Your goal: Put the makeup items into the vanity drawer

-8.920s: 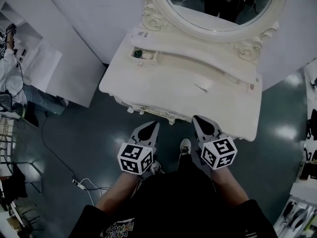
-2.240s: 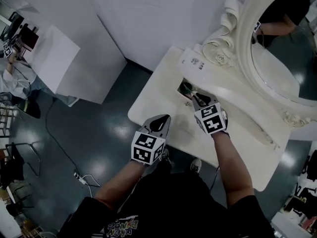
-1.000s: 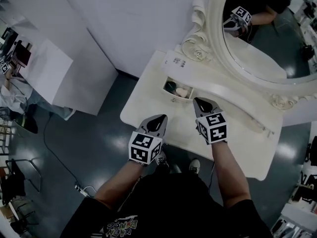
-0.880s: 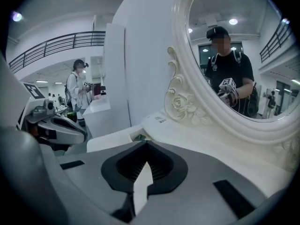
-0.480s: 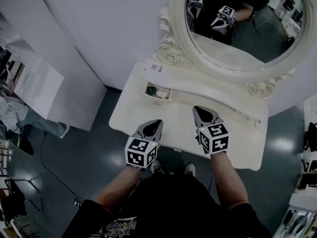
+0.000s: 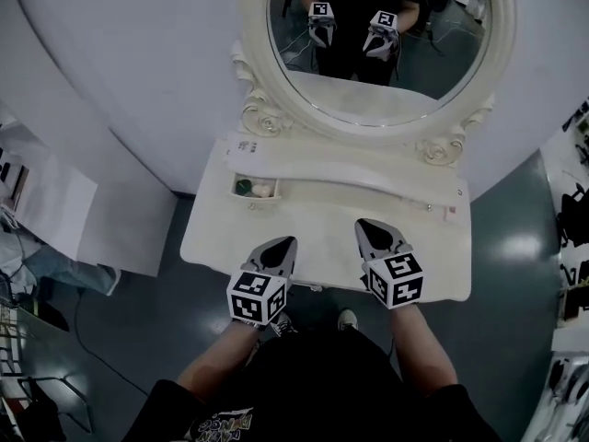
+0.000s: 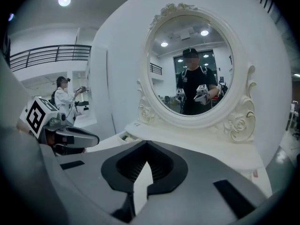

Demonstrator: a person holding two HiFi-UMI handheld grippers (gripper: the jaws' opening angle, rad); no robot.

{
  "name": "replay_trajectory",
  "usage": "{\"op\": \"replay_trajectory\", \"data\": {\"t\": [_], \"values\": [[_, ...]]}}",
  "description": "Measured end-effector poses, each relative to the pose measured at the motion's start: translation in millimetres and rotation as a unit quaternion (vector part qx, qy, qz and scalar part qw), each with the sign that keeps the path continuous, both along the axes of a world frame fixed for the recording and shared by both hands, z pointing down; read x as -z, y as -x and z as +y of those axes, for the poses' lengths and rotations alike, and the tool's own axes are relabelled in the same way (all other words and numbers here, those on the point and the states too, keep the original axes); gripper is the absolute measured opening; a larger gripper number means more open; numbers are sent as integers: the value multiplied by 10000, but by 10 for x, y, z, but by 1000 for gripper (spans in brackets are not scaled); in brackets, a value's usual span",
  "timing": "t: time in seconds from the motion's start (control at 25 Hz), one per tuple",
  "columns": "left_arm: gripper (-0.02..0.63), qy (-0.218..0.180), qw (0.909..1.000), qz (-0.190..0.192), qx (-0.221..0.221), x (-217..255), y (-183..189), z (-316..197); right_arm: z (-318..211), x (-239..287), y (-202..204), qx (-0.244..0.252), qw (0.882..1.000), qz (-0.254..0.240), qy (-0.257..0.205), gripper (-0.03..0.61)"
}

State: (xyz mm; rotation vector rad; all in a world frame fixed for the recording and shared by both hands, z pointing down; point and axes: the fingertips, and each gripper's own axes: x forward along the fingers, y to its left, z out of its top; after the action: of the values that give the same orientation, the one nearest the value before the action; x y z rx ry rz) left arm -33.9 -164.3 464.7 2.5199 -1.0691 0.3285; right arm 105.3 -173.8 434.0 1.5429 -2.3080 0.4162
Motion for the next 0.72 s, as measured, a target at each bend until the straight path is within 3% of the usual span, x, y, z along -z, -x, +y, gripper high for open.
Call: {"op": "replay_trajectory", "data": {"t": [0.44,0.72], "values": [[8,40,10000,18,-63,-16,-541,160,331,-41,-504,-177,9998,-132,24,28],[8,115,9999,-127,-15,-102,-783,303,408,-202,-571,39,9994,-296,174,28]]}}
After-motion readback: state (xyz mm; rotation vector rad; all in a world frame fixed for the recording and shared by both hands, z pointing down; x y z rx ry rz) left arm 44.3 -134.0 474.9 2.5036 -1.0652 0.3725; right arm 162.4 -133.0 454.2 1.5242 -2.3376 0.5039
